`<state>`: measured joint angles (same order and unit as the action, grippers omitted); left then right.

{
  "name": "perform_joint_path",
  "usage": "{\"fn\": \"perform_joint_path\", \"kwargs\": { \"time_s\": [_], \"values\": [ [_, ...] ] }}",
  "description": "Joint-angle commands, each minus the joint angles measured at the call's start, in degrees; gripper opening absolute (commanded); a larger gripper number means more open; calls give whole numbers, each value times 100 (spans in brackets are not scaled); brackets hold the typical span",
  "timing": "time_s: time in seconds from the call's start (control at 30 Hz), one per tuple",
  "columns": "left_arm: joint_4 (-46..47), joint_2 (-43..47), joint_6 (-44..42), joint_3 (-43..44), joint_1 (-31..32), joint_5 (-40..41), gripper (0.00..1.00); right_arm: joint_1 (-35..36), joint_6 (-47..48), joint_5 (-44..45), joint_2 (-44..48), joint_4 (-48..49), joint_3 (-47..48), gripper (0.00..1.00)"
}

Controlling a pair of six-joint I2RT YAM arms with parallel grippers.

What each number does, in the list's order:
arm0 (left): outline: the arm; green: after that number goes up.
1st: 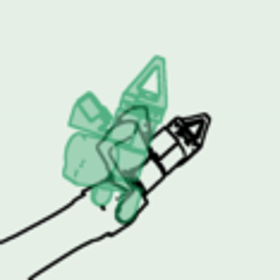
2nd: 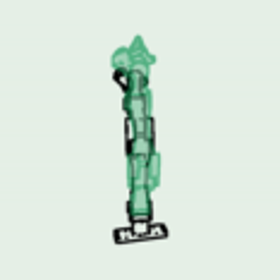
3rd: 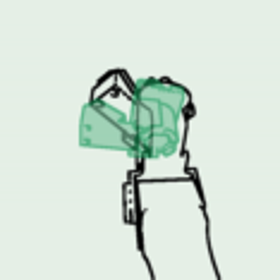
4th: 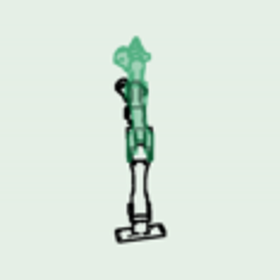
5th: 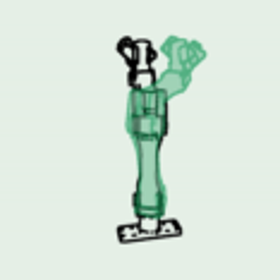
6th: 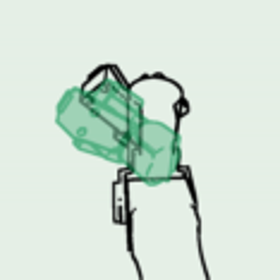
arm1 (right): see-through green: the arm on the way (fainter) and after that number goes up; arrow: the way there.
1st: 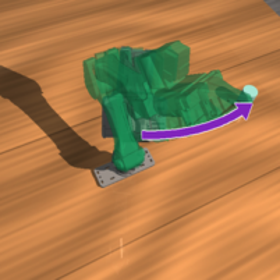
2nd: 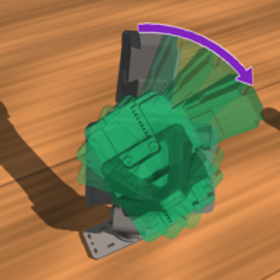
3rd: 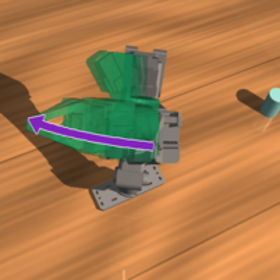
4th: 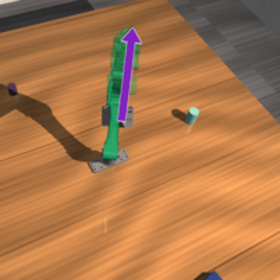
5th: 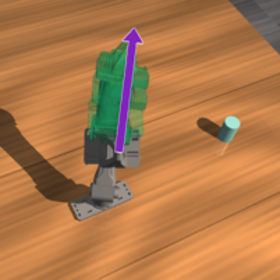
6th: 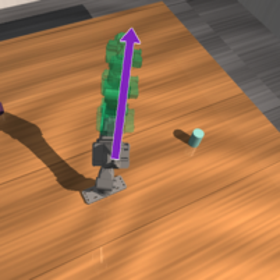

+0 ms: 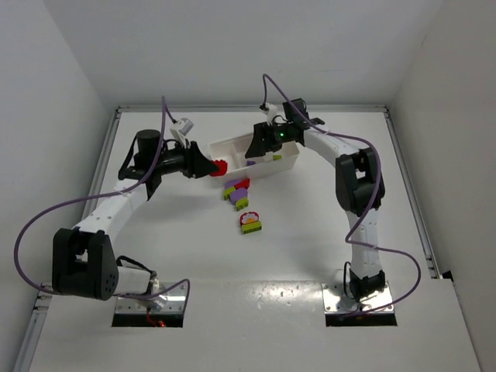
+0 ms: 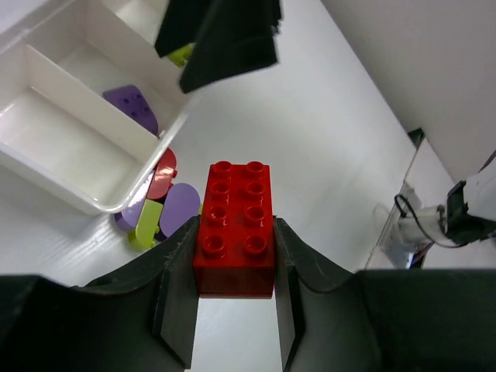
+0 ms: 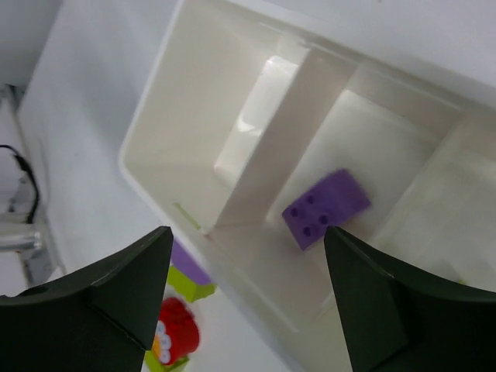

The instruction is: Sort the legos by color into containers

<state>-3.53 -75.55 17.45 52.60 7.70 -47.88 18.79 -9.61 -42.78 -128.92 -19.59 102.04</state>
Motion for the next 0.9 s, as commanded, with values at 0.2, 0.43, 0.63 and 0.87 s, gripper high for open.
{"fn": "perform_joint_path", "kwargs": {
  "time_s": [0.2,0.43,0.63,0.87],
  "values": [
    [4524,-329,4289,-1162,-173,-354,7,-122,-3434,-2391,2221,3958,-2371,82],
    [5608,-645,5268,-1086,-173,-292,6,300,-5261,-2199,2372,5915,-3032,83],
    [5723,-645,5435,-874,-120,-170,6,363,-5570,-2199,2266,5976,-3050,83],
    [5785,-584,5488,-874,-120,-169,6,468,-5771,-2199,1951,6082,-2655,85]
  ]
}}
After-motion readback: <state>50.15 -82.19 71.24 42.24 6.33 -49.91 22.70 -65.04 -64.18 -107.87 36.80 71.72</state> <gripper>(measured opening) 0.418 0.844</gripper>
